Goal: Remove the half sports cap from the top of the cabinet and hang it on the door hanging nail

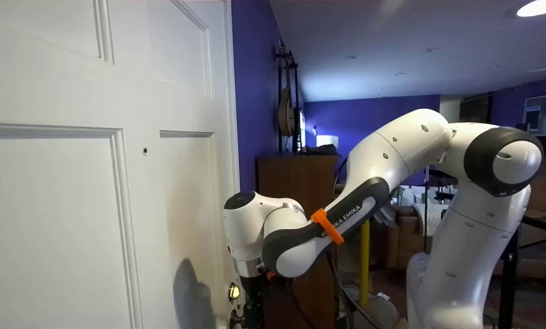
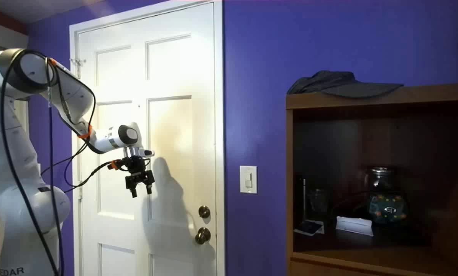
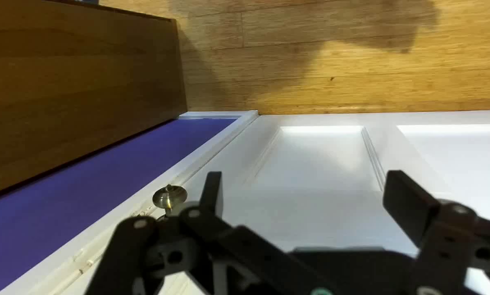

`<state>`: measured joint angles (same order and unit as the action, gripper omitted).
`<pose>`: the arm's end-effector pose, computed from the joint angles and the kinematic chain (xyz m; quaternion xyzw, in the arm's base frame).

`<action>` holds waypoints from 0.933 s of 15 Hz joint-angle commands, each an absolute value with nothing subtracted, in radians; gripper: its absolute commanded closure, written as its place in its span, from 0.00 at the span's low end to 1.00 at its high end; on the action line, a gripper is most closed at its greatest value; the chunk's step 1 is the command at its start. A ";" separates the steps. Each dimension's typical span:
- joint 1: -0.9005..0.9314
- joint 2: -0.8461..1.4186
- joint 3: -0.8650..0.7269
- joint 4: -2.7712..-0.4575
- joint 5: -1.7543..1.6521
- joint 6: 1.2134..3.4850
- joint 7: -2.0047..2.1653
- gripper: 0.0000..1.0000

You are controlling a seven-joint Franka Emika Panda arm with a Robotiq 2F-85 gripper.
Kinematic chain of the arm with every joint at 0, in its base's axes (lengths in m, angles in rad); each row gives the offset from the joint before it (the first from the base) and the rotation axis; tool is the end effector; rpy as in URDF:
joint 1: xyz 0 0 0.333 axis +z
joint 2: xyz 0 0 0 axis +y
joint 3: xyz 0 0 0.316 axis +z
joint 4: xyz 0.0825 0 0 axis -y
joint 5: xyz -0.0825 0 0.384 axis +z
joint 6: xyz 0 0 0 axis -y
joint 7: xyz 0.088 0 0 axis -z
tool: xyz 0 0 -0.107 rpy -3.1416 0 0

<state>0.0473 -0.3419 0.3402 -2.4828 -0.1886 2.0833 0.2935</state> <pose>0.3952 0.1511 0.4024 0.9863 0.0844 0.0060 0.1416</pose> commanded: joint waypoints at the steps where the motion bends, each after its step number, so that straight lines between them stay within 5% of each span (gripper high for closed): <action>1: 0.082 -0.337 0.307 -2.481 -0.201 2.080 0.304 0.00; 14: 0.042 -0.340 0.180 -2.403 -0.210 2.102 0.171 0.00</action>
